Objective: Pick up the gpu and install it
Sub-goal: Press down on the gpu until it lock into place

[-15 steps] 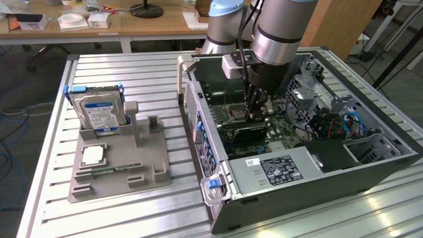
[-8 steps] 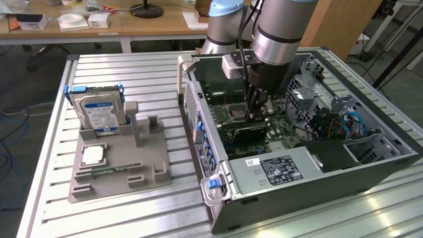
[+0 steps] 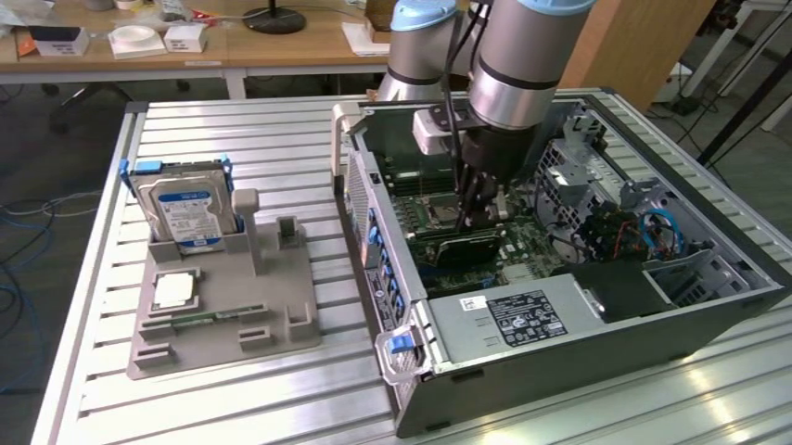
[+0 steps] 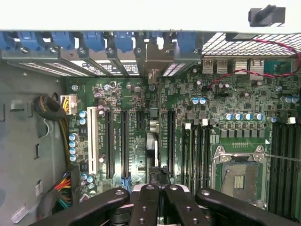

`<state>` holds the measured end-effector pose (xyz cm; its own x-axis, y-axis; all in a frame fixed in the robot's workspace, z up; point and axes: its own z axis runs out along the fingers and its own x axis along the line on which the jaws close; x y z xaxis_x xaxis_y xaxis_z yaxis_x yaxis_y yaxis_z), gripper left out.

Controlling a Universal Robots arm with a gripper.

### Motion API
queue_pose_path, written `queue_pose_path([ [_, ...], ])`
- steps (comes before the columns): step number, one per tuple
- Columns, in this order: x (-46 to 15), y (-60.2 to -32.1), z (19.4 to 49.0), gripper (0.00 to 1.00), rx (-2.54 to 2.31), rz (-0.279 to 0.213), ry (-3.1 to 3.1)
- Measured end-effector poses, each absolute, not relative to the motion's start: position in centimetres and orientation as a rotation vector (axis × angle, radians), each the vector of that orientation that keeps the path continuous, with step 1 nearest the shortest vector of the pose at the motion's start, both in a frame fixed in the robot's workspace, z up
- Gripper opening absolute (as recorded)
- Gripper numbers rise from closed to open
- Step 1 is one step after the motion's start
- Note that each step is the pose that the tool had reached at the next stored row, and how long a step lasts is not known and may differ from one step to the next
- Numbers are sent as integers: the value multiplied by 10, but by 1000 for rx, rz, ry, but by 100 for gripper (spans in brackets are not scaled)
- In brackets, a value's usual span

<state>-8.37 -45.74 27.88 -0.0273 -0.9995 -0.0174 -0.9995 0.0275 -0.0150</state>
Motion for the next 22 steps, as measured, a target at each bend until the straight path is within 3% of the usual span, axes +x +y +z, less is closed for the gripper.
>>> queue_pose_path([
  [22,-87,-457,263,11,-2176,1,2236],
])
